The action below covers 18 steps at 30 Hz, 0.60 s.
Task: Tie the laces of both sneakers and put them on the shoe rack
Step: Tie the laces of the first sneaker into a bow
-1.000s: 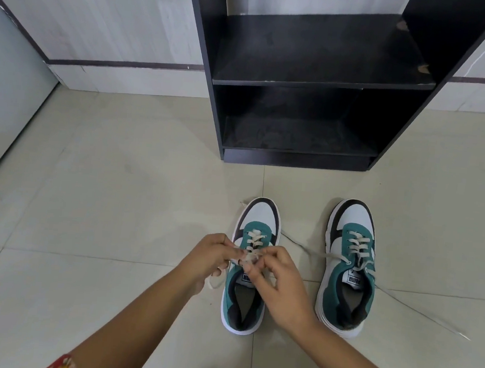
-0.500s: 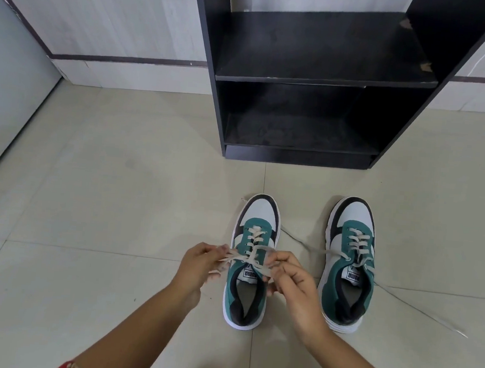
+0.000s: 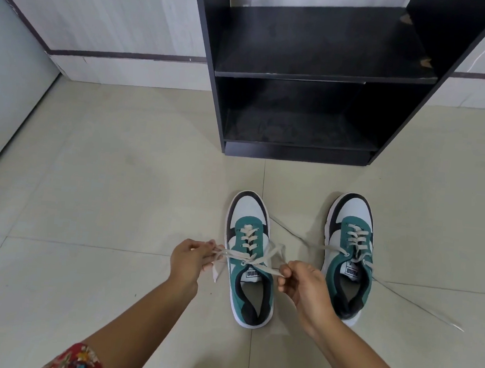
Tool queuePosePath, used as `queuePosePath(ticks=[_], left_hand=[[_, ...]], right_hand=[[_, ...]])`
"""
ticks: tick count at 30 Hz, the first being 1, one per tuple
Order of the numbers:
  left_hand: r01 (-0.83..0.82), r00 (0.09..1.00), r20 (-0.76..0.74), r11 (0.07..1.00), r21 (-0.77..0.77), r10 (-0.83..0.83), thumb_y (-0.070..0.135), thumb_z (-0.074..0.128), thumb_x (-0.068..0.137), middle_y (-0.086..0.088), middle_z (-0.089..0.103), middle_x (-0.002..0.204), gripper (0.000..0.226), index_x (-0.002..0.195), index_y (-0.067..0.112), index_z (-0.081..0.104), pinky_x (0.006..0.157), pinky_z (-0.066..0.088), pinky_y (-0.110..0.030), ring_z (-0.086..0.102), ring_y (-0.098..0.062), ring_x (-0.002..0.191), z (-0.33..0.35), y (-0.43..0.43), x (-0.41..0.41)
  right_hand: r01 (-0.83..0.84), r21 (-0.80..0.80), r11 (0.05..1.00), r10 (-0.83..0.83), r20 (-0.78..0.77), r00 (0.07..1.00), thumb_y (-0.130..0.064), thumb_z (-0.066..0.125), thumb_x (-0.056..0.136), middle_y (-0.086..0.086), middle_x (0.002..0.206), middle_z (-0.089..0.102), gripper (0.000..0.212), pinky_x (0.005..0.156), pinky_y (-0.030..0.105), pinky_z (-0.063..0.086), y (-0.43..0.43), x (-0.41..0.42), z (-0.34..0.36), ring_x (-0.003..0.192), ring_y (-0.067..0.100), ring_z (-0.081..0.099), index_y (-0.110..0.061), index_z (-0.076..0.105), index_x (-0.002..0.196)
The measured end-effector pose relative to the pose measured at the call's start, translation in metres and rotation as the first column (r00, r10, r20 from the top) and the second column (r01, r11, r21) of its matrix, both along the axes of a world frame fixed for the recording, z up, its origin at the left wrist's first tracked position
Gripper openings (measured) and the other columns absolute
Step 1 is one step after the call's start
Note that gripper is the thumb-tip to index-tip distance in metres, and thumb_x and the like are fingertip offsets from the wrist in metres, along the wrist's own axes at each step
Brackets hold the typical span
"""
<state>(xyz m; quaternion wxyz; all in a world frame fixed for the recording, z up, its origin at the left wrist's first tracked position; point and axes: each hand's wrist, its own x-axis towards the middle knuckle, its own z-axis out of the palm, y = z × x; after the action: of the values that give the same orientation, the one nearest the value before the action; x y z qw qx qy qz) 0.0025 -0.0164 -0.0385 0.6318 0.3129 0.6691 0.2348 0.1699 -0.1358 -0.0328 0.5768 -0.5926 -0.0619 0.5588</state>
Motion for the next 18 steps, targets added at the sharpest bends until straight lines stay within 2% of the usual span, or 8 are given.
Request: queuePosePath(ticks=[3, 5, 7, 10, 11, 13, 16, 18], left_hand=[[-0.011, 1.000, 0.025, 1.000, -0.005, 0.011, 0.009, 0.068, 0.083, -0.015, 0.073, 0.086, 0.015, 0.077, 0.005, 0.055, 0.075, 0.057, -0.036, 0.071, -0.016, 0.060, -0.002, 0.000, -0.001], [-0.021, 1.000, 0.019, 1.000, -0.001, 0.021, 0.008, 0.067, 0.084, -0.015, 0.073, 0.087, 0.014, 0.078, 0.004, 0.055, 0.080, 0.056, -0.040, 0.072, -0.020, 0.066, -0.001, -0.002, 0.000], [0.039, 0.997, -0.075, 0.996, 0.074, -0.034, 0.012, 0.066, 0.086, -0.014, 0.073, 0.089, 0.015, 0.080, 0.004, 0.054, 0.078, 0.056, -0.040, 0.071, -0.026, 0.078, 0.000, -0.007, 0.000], [0.273, 0.952, -0.184, 0.951, 0.142, -0.246, 0.028, 0.061, 0.088, -0.009, 0.069, 0.100, 0.021, 0.091, 0.009, 0.054, 0.081, 0.057, -0.045, 0.066, -0.025, 0.092, 0.008, -0.016, -0.001], [0.365, 0.921, -0.197, 0.921, 0.138, -0.336, 0.038, 0.062, 0.086, -0.004, 0.067, 0.104, 0.030, 0.100, 0.013, 0.054, 0.084, 0.056, -0.045, 0.064, -0.022, 0.094, 0.010, -0.019, -0.001], [0.548, 0.826, -0.238, 0.827, 0.127, -0.511, 0.055, 0.070, 0.070, 0.010, 0.062, 0.108, 0.062, 0.119, 0.027, 0.045, 0.085, 0.055, -0.041, 0.063, -0.016, 0.098, 0.012, -0.026, 0.000], [0.718, 0.679, -0.379, 0.676, 0.167, -0.628, 0.036, 0.077, 0.064, 0.013, 0.060, 0.117, 0.076, 0.128, 0.037, 0.035, 0.086, 0.052, -0.033, 0.063, -0.013, 0.101, 0.011, -0.038, 0.007], [0.702, 0.680, -0.490, 0.677, 0.221, -0.545, 0.023, 0.069, 0.071, 0.008, 0.061, 0.119, 0.063, 0.126, 0.033, 0.038, 0.084, 0.053, -0.033, 0.064, -0.017, 0.099, 0.011, -0.034, 0.002]], right_hand=[[-0.013, -0.034, 0.999, 0.013, 0.005, 1.000, -0.001, 0.035, 0.089, 0.002, 0.050, 0.046, 0.039, 0.046, 0.021, 0.041, -0.001, -0.001, 0.002, 0.045, 0.013, 0.042, -0.012, 0.046, 0.054], [-0.045, -0.073, 0.996, 0.046, 0.018, 0.999, -0.002, 0.037, 0.090, 0.003, 0.052, 0.044, 0.041, 0.049, 0.023, 0.038, -0.003, -0.001, 0.002, 0.044, 0.011, 0.040, -0.015, 0.048, 0.052], [-0.114, -0.104, 0.988, 0.122, 0.073, 0.990, -0.007, 0.040, 0.092, 0.004, 0.058, 0.045, 0.039, 0.056, 0.026, 0.039, -0.007, -0.002, 0.003, 0.046, 0.011, 0.043, -0.015, 0.053, 0.056], [-0.226, -0.081, 0.971, 0.238, 0.236, 0.942, -0.013, 0.054, 0.091, 0.002, 0.080, 0.059, 0.011, 0.071, 0.021, 0.043, -0.013, -0.006, 0.005, 0.077, 0.015, 0.055, -0.008, 0.055, 0.081], [-0.289, -0.093, 0.953, 0.303, 0.274, 0.913, -0.012, 0.062, 0.087, -0.004, 0.092, 0.060, 0.012, 0.076, 0.018, 0.045, -0.014, -0.008, 0.004, 0.089, 0.013, 0.056, -0.011, 0.051, 0.093], [-0.416, -0.148, 0.897, 0.442, 0.325, 0.836, -0.009, 0.071, 0.079, -0.020, 0.108, 0.053, 0.049, 0.090, 0.019, 0.044, -0.016, -0.014, -0.002, 0.105, 0.007, 0.052, -0.021, 0.041, 0.116], [-0.460, -0.150, 0.875, 0.483, 0.338, 0.808, -0.013, 0.067, 0.076, -0.019, 0.117, 0.055, 0.067, 0.103, 0.032, 0.042, -0.011, -0.024, -0.009, 0.115, 0.011, 0.054, -0.031, 0.034, 0.131], [-0.464, -0.113, 0.879, 0.475, 0.300, 0.827, -0.014, 0.066, 0.082, -0.016, 0.122, 0.056, 0.059, 0.102, 0.026, 0.041, -0.004, -0.029, -0.010, 0.117, 0.007, 0.054, -0.034, 0.037, 0.129]])
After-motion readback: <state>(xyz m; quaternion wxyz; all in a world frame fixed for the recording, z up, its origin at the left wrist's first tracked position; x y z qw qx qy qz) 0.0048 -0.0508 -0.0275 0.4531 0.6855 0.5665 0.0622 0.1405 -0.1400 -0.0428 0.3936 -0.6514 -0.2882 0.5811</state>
